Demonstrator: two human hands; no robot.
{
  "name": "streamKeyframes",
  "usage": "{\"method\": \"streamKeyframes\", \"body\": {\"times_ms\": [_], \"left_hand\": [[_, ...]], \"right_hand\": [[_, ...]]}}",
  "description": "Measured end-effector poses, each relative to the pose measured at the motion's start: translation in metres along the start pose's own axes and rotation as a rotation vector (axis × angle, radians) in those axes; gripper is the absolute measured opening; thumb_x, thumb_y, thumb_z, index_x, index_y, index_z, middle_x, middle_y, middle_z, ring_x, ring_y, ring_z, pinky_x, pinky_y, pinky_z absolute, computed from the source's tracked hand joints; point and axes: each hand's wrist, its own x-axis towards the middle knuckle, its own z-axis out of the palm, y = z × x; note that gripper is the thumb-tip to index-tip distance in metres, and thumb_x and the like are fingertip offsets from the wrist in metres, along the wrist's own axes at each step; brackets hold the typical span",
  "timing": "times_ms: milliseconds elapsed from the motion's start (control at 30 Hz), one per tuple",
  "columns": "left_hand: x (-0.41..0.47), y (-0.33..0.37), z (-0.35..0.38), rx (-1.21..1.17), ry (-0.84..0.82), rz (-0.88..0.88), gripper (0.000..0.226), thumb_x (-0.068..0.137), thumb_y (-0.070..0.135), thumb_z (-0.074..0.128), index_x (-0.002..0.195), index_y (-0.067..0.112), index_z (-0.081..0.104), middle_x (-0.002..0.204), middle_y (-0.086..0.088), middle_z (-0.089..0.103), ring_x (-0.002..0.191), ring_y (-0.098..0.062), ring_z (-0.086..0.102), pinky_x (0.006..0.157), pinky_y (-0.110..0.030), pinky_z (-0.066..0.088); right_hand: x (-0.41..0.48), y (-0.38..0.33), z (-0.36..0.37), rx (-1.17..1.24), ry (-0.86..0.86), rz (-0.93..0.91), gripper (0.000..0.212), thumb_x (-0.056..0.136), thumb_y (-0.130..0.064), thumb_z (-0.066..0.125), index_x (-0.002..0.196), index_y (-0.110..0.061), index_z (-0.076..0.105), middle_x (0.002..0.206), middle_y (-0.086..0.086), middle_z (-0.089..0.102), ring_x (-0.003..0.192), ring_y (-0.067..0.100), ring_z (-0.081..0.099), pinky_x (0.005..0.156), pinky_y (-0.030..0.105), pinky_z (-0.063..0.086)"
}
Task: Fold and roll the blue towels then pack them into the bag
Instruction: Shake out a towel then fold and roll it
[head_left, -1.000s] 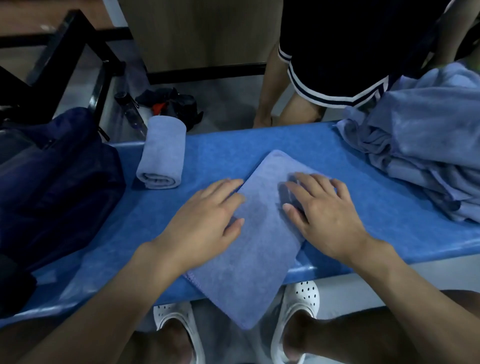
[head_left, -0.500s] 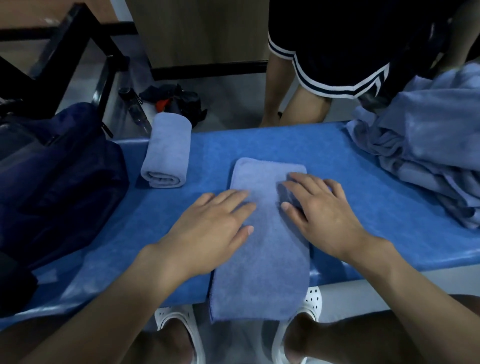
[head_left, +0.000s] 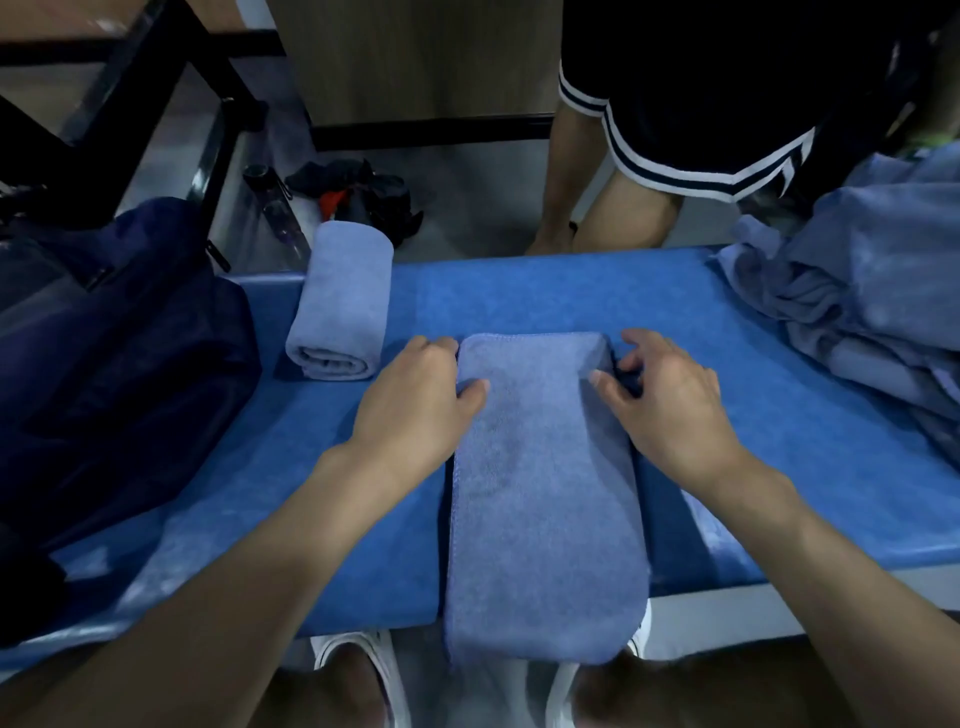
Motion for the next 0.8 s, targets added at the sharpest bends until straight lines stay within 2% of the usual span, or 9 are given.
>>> {"method": "streamKeyframes", "body": {"times_ms": [67, 133, 233, 367, 433, 533, 667, 733, 800], "left_hand": [[0.006, 0.001, 0.0, -0.072, 0.036, -0.016, 0.021, 0.091, 0.033, 0.064, 0.089, 0.012, 0.063, 0.084, -0.002, 0.063, 0.077, -0.022, 0.06, 0.069, -0.045, 0.053], [0.011, 0.003, 0.0, -0.149, 0.042, -0.045, 0.018, 0.087, 0.027, 0.067, 0.083, 0.01, 0.065, 0.072, -0.001, 0.066, 0.07, -0.021, 0.062, 0.066, -0.046, 0.055], [0.017, 0.004, -0.003, -0.238, 0.023, -0.087, 0.014, 0.085, 0.02, 0.07, 0.09, 0.007, 0.067, 0.071, -0.005, 0.068, 0.072, -0.023, 0.065, 0.069, -0.044, 0.055], [0.021, 0.002, -0.003, -0.274, -0.015, -0.119, 0.016, 0.086, 0.014, 0.07, 0.09, -0.002, 0.067, 0.075, -0.021, 0.066, 0.066, -0.028, 0.06, 0.069, -0.043, 0.053], [0.021, 0.002, -0.003, -0.326, -0.001, -0.121, 0.008, 0.086, 0.014, 0.07, 0.088, 0.007, 0.066, 0.072, -0.009, 0.063, 0.066, -0.016, 0.058, 0.067, -0.033, 0.051], [0.022, 0.004, -0.005, -0.452, 0.002, -0.145, 0.013, 0.088, 0.014, 0.07, 0.086, 0.02, 0.058, 0.079, 0.0, 0.065, 0.064, -0.011, 0.06, 0.063, -0.025, 0.05], [0.022, 0.008, -0.013, -0.622, -0.025, -0.2, 0.013, 0.093, 0.01, 0.067, 0.091, 0.013, 0.054, 0.065, -0.005, 0.061, 0.033, -0.009, 0.044, 0.035, -0.018, 0.032], [0.022, 0.01, -0.016, -0.677, -0.02, -0.199, 0.011, 0.093, 0.008, 0.066, 0.099, 0.008, 0.057, 0.072, -0.004, 0.064, 0.033, -0.009, 0.045, 0.033, -0.019, 0.032], [0.02, 0.011, -0.019, -0.727, -0.03, -0.199, 0.014, 0.093, 0.005, 0.065, 0.106, 0.005, 0.06, 0.087, -0.005, 0.068, 0.039, -0.011, 0.057, 0.035, -0.021, 0.04]], "right_hand": [[0.003, -0.001, 0.001, 0.013, 0.002, 0.02, 0.038, 0.09, -0.037, 0.063, 0.12, -0.014, 0.056, 0.093, -0.005, 0.063, 0.093, 0.02, 0.057, 0.087, 0.036, 0.03], [0.007, 0.0, 0.002, 0.0, -0.005, 0.037, 0.026, 0.089, -0.039, 0.064, 0.097, -0.016, 0.057, 0.082, -0.004, 0.062, 0.078, 0.018, 0.054, 0.08, 0.034, 0.026], [0.01, -0.001, -0.001, -0.001, -0.055, 0.068, 0.033, 0.087, -0.037, 0.066, 0.07, -0.017, 0.046, 0.064, -0.006, 0.052, 0.063, 0.011, 0.047, 0.076, 0.034, 0.025], [0.014, -0.004, -0.006, 0.099, -0.113, 0.112, 0.02, 0.083, -0.028, 0.072, 0.077, -0.014, 0.059, 0.067, -0.008, 0.053, 0.07, 0.014, 0.052, 0.08, 0.033, 0.026], [0.015, -0.005, -0.007, 0.2, -0.12, 0.119, 0.015, 0.08, -0.022, 0.075, 0.079, -0.017, 0.061, 0.072, -0.006, 0.06, 0.071, 0.015, 0.055, 0.081, 0.034, 0.039], [0.016, -0.003, -0.01, 0.348, -0.112, 0.14, 0.015, 0.079, -0.016, 0.076, 0.079, -0.017, 0.061, 0.076, 0.002, 0.067, 0.072, 0.02, 0.061, 0.071, 0.038, 0.053], [0.016, -0.002, -0.013, 0.41, -0.099, 0.159, 0.014, 0.083, -0.011, 0.072, 0.082, -0.011, 0.059, 0.068, 0.008, 0.068, 0.046, 0.015, 0.059, 0.049, 0.025, 0.046], [0.015, -0.004, -0.014, 0.497, -0.112, 0.182, 0.013, 0.086, -0.007, 0.069, 0.086, -0.005, 0.056, 0.069, 0.01, 0.068, 0.046, 0.019, 0.065, 0.044, 0.025, 0.046], [0.015, -0.006, -0.016, 0.601, -0.117, 0.215, 0.014, 0.088, -0.003, 0.067, 0.089, -0.003, 0.054, 0.073, 0.011, 0.067, 0.053, 0.025, 0.069, 0.046, 0.029, 0.052]]}}
